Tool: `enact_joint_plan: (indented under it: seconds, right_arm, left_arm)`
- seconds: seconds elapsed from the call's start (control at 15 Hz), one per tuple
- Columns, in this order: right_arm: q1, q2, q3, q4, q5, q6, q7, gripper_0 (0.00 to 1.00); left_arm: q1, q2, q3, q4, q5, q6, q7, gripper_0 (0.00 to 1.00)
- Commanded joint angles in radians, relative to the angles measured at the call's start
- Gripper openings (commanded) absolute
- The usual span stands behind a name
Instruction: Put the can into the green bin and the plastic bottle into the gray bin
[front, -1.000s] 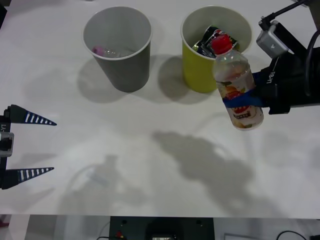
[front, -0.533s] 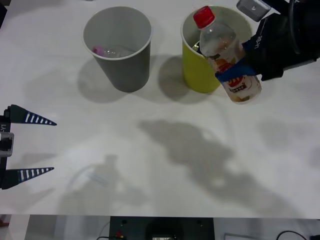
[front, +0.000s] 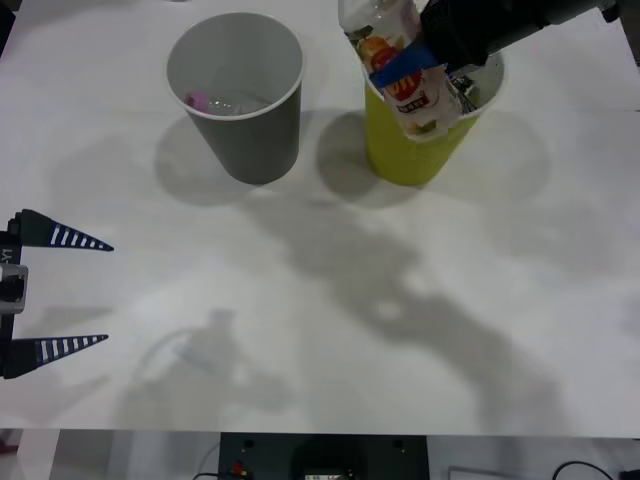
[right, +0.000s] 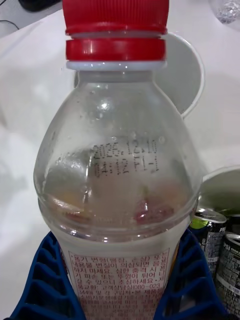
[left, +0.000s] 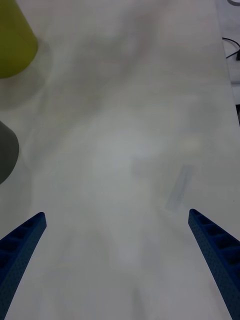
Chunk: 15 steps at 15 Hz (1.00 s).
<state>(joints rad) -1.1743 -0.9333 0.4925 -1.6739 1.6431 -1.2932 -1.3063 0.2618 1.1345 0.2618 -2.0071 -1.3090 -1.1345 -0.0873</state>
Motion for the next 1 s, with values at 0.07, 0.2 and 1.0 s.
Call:
enact_joint_plan:
  seconds: [0.07,0.2,1.0]
  right_arm:
    - [-0.090,0.082,0.054,0.117,0.052,0.002,0.001,0.00]
    - [-0.142,0.165,0.070,0.195,0.124,0.002,-0.001,0.00]
    - [-0.373,0.557,0.090,0.684,0.382,0.164,0.001,0.00]
  left_arm:
    - [0.000,0.000,0.000,0.000,0.000,0.000,0.000,0.98]
    - [0.000,0.000,0.000,0.000,0.000,0.000,0.000,0.98]
    - [0.000,0.000,0.000,0.000,0.000,0.000,0.000,0.98]
